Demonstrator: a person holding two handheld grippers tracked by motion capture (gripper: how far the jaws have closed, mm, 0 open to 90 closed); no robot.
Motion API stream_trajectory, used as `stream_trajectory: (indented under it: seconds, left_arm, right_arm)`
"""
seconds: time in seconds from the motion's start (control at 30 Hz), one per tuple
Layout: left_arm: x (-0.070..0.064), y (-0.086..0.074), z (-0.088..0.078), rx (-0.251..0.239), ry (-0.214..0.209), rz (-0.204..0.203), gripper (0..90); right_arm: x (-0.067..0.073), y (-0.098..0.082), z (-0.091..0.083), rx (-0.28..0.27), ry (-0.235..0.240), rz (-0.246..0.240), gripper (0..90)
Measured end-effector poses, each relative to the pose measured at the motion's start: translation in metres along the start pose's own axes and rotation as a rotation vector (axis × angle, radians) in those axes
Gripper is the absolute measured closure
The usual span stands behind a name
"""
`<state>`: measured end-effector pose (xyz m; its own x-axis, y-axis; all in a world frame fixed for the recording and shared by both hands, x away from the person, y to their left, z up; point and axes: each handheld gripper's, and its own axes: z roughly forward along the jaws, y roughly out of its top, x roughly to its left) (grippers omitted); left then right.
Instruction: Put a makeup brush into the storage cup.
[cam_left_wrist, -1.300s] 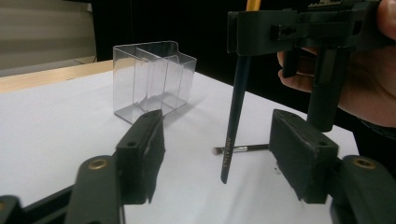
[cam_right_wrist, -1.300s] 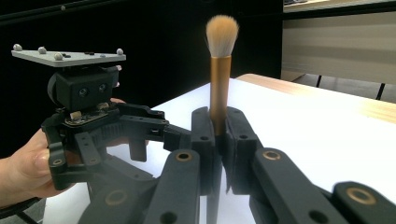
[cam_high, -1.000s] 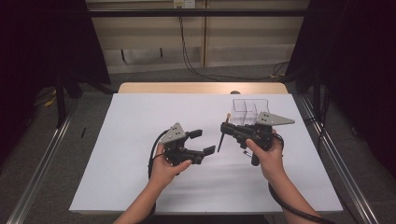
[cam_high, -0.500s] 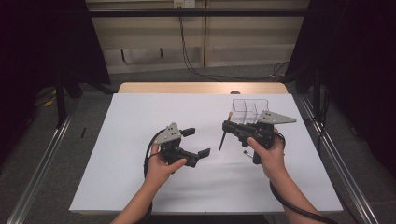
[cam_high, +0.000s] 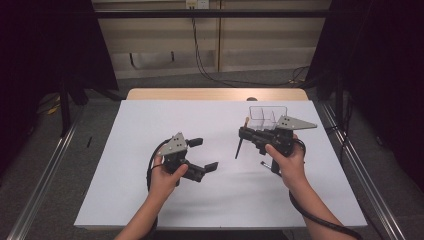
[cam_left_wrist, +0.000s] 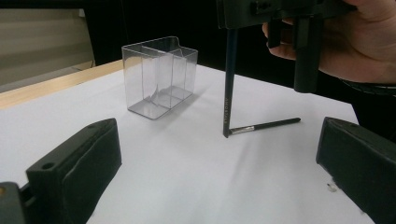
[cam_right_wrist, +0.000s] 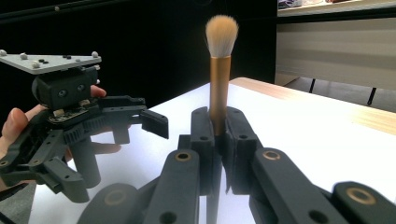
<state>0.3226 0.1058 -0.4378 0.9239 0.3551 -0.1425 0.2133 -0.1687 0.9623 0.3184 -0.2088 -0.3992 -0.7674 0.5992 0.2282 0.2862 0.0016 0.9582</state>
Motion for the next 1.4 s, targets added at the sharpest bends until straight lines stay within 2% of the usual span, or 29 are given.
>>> stream_trajectory:
  seconds: [0.63,1.4]
  left_arm:
    - [0.012,-0.006,-0.038,0.006,0.061,-0.014,0.0]
    - [0.019,-0.013,-0.063,0.029,0.102,-0.009,0.2]
  right_arm:
    - [-0.014,0.005,0.001,-0.013,-0.024,-0.009,83.8]
    - [-0.034,0.014,-0.014,-0.027,-0.085,-0.010,83.8]
